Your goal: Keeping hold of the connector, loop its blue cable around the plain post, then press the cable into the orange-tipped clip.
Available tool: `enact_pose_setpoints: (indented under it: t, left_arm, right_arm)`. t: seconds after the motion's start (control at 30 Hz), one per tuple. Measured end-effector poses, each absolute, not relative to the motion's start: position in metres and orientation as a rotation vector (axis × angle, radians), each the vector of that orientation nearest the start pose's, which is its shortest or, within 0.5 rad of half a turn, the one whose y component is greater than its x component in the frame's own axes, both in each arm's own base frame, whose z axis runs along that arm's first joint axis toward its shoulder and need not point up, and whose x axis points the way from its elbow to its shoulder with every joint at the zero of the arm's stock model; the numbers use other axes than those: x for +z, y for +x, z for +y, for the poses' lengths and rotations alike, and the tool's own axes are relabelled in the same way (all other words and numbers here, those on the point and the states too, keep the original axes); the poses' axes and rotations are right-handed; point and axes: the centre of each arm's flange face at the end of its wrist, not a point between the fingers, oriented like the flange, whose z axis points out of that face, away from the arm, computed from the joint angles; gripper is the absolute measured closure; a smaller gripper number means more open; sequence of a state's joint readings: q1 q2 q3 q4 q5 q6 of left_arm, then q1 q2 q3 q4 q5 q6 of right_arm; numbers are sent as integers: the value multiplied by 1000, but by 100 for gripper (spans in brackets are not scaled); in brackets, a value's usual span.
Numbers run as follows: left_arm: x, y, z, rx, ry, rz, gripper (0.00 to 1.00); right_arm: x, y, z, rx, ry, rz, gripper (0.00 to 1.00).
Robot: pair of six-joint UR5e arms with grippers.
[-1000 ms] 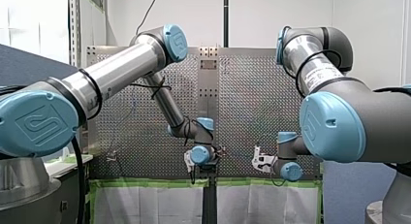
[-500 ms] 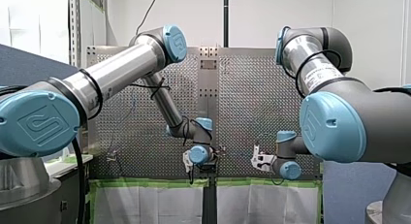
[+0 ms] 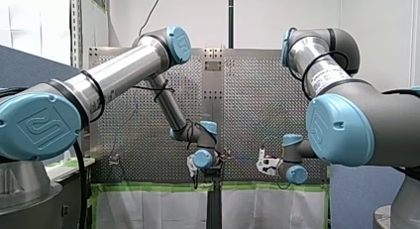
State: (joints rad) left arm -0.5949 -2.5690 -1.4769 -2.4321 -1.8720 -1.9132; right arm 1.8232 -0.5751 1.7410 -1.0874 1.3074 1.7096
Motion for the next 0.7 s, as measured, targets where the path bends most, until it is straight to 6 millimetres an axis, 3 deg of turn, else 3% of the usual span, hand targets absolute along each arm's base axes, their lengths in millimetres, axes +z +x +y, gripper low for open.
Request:
enact_pose_setpoints:
  t: [0.23,0.7]
  left_arm:
    - [-50,499,-460,-407,10,1798,100]
    - [-41,520,-459,-402,1,1782,100]
  right_arm:
    - [-75,304,-541,1634,1604,-1112,100]
    - [-74,303,-550,1642,1588,-1105,100]
